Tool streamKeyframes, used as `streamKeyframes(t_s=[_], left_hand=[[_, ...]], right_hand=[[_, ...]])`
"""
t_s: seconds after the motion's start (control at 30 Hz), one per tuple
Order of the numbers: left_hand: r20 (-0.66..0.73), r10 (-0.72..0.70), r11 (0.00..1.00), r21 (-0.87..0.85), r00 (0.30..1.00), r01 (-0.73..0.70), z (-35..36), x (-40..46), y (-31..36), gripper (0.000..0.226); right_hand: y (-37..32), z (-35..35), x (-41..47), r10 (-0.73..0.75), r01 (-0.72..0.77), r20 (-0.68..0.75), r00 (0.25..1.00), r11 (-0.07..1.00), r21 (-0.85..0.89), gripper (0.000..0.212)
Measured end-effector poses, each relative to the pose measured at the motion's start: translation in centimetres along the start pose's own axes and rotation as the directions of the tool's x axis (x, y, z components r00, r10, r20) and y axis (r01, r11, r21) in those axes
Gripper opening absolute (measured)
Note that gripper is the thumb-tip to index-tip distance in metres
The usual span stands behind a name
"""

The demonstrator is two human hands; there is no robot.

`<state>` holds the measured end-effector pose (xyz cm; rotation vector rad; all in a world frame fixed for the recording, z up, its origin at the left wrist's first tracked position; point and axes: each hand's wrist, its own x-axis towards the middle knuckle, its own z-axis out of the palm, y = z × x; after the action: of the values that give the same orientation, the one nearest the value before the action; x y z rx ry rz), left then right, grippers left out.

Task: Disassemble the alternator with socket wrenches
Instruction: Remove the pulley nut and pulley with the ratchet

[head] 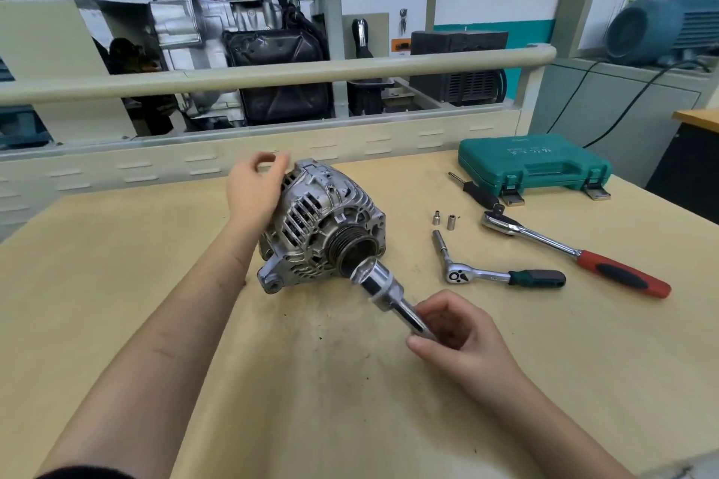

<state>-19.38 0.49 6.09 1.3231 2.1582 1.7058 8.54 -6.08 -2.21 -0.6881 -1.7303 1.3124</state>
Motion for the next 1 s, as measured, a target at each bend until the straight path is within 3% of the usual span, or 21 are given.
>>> streamKeyframes(t_s=[0.07,0.1,0.13,0.2,0.23,0.3,0.37,0.4,0.5,0.6,0.63,0.7,0.77,0.8,0.83,0.9,1.0], left_hand=[[-0.182,0.233,0.957,-0.13,0.955,-0.258,-1.7,-3.5,0.6,0.021],[-0.186,0.247,0.914,-0.282,0.951,-0.293,-2.3,-5.4,0.6,0.02],[-0.135,0.187,0.865,-0.447,0.973,-0.229,-2.8,-7.5,0.6,0.024],[0.114,-0.073,0.762,-0.635,0.991,0.129,-3.3,-11.3,0.5,0.034],[0.263,-0.201,0.692,-0.644,0.944,0.326,-3.3,-12.6,0.3,0.036],[0.482,-0.366,0.497,-0.622,0.796,0.605,-3.3,-14.0,0.0,0.036],[0.572,-0.435,0.301,-0.636,0.696,0.711,-3.4,-14.3,-0.2,0.031],[0.589,-0.458,0.237,-0.641,0.665,0.73,-3.5,-14.4,-0.2,0.028],[0.616,-0.478,0.174,-0.632,0.626,0.755,-3.9,-14.4,-0.6,0.028],[0.588,-0.507,0.236,-0.609,0.63,0.758,-4.1,-14.4,-1.5,0.035],[0.539,-0.514,0.344,-0.584,0.668,0.735,-4.2,-14.3,-2.0,0.037],[0.37,-0.452,0.67,-0.461,0.812,0.582,-4.8,-14.2,-3.4,0.036],[0.2,-0.265,0.929,-0.21,0.943,0.306,-5.8,-14.0,-5.0,0.03],[0.17,-0.13,0.99,-0.037,0.977,0.138,-6.3,-13.9,-5.8,0.026],[0.186,-0.006,0.99,0.139,0.983,-0.02,-6.9,-13.7,-6.6,0.02],[0.251,0.11,0.909,0.366,0.962,-0.199,-7.6,-13.5,-7.8,0.009],[0.303,0.1,0.824,0.508,0.948,-0.249,-7.8,-13.4,-8.6,0.025]], right_hand=[[-1.1,0.0,0.4,0.007,-0.004,0.075,0.997,1.0,-0.031,0.02],[-1.9,0.0,1.0,0.009,0.0,0.109,0.994,0.996,-0.087,0.02],[-2.7,0.0,1.7,0.002,0.022,0.137,0.991,0.985,-0.17,0.02],[-4.6,0.4,3.6,-0.033,0.112,0.208,0.978,0.917,-0.382,0.018],[-5.6,0.7,4.6,-0.052,0.183,0.259,0.964,0.839,-0.513,0.014],[-7.6,1.8,6.5,-0.067,0.375,0.399,0.914,0.516,-0.77,0.012],[-9.2,3.1,8.1,-0.049,0.538,0.538,0.842,0.162,-0.827,0.013],[-9.9,3.7,8.7,-0.031,0.586,0.585,0.81,0.056,-0.808,0.012],[-11.2,4.9,10.0,0.052,0.652,0.651,0.758,-0.09,-0.753,0.015],[-12.0,4.4,10.4,0.055,0.642,0.639,0.767,-0.068,-0.764,0.018],[-12.1,3.9,10.4,0.038,0.628,0.626,0.778,-0.037,-0.778,0.017],[-12.0,2.5,10.2,0.003,0.588,0.589,0.808,0.07,-0.806,0.015],[-11.8,0.5,9.8,-0.005,0.504,0.52,0.854,0.253,-0.826,0.012],[-11.6,-0.7,9.5,-0.006,0.443,0.475,0.88,0.371,-0.816,0.011],[-11.3,-1.9,9.2,-0.013,0.378,0.426,0.905,0.485,-0.789,0.012],[-10.4,-4.2,8.6,-0.032,0.239,0.295,0.955,0.671,-0.702,0.015],[-8.0,-7.3,8.0,-0.008,0.023,0.031,0.999,0.85,-0.526,0.01]])
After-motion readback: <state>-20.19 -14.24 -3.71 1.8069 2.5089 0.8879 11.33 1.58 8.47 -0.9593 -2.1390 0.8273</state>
